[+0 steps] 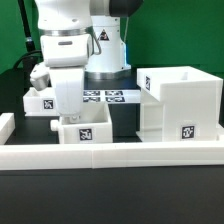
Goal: Assemble drawer
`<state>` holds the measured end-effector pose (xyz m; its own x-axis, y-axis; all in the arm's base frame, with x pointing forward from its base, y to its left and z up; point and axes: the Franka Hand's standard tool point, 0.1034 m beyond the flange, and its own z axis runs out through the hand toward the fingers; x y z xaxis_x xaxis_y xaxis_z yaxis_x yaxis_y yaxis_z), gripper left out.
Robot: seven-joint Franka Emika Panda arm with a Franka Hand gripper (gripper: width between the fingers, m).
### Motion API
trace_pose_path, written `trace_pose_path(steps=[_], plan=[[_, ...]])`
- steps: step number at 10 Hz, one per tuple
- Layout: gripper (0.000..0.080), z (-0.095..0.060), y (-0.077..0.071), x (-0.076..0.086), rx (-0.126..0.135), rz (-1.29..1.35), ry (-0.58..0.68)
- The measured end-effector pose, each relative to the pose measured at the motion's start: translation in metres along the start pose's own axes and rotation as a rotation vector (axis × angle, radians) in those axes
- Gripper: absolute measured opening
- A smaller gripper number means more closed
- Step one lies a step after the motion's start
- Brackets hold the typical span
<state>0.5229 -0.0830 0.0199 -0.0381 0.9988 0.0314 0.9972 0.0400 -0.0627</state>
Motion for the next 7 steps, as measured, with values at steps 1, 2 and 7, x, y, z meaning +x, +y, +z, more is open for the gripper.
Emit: trace_pose_path(steps=[1,2,7], plan=[[0.0042,0.002,-0.002,-0.002,0.002,0.01,0.001],[0.0042,0.003,-0.003,-0.003,0.004,0.013,0.001],[0.0042,0.003,0.005,0.009,-0.043,0.017,0.0]])
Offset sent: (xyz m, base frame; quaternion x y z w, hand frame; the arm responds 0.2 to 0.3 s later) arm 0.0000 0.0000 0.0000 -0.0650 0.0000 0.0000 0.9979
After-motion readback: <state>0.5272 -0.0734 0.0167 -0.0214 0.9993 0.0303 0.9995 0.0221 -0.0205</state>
